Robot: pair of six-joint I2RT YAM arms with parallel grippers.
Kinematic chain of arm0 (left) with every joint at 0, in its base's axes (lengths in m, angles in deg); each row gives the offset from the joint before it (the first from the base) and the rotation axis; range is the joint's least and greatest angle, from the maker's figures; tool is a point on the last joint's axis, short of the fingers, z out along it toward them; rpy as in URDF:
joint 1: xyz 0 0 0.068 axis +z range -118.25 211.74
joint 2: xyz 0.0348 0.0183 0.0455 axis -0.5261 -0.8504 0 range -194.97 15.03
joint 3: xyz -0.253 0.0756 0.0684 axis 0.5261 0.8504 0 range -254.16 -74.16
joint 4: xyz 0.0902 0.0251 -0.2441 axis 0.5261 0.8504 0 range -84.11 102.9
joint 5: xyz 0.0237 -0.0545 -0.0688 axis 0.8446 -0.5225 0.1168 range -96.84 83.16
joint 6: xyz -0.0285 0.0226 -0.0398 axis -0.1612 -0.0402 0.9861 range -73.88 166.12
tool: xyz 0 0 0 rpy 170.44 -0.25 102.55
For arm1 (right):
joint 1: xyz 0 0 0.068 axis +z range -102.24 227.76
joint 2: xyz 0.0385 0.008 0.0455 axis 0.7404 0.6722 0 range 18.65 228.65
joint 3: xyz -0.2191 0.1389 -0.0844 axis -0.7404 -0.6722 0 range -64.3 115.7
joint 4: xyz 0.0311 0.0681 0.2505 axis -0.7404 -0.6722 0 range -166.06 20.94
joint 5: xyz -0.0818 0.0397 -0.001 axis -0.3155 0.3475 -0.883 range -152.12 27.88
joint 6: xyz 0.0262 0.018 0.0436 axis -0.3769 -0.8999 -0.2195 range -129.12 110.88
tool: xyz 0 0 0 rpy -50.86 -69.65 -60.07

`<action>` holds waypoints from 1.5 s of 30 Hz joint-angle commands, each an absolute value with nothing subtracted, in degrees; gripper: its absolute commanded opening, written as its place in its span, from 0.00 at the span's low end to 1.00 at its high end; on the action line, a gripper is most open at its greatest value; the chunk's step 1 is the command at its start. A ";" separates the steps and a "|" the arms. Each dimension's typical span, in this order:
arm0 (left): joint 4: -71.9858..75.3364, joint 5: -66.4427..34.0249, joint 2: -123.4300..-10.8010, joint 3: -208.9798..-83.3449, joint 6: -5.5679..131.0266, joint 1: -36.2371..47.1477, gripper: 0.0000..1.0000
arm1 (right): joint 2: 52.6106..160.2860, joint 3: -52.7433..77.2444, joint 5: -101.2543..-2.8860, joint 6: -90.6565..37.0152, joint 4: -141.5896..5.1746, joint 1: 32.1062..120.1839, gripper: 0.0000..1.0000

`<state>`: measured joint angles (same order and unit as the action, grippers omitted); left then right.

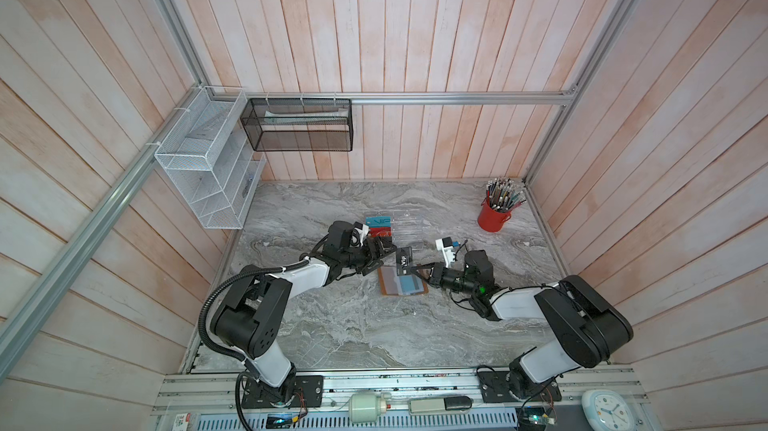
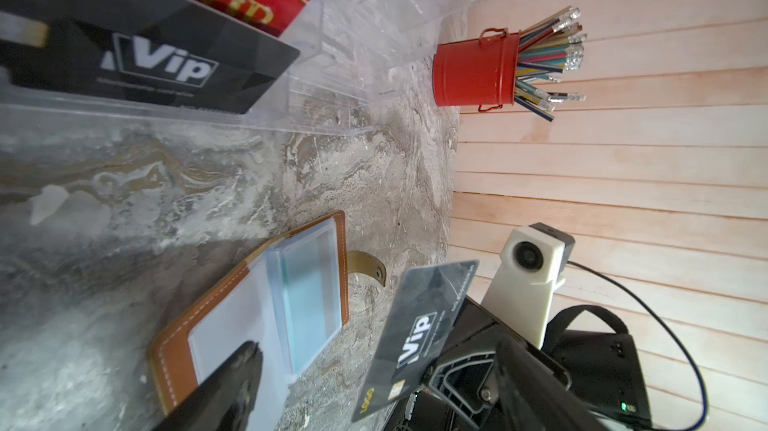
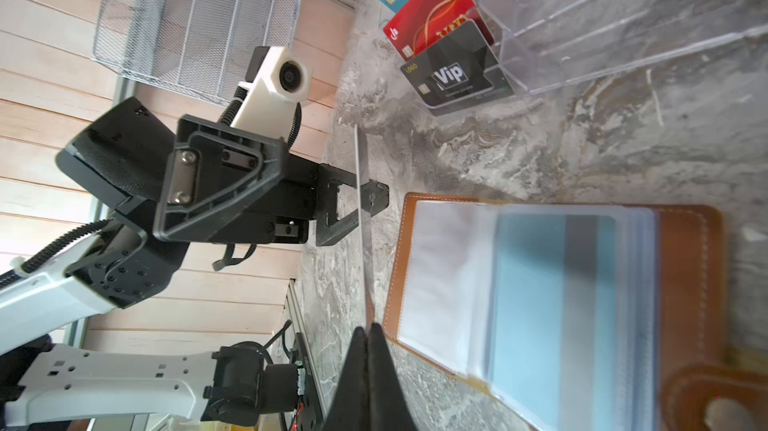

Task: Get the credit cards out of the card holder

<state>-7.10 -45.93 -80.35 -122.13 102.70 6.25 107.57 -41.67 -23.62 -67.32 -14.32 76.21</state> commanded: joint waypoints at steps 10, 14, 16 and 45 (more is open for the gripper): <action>-8.68 -48.36 -78.42 -123.80 98.96 5.34 0.68 | 108.00 -43.95 -21.17 -73.70 -1.96 76.06 0.00; -10.49 -49.91 -78.22 -124.02 98.78 4.82 0.62 | 109.57 -43.76 -20.50 -75.15 0.63 76.04 0.00; -11.52 -50.81 -78.18 -124.00 98.47 4.38 0.58 | 110.65 -43.58 -20.24 -76.19 2.51 76.06 0.00; -6.92 -51.57 -76.59 -124.58 92.43 3.82 0.19 | 119.50 -41.15 -15.94 -82.13 13.49 75.10 0.00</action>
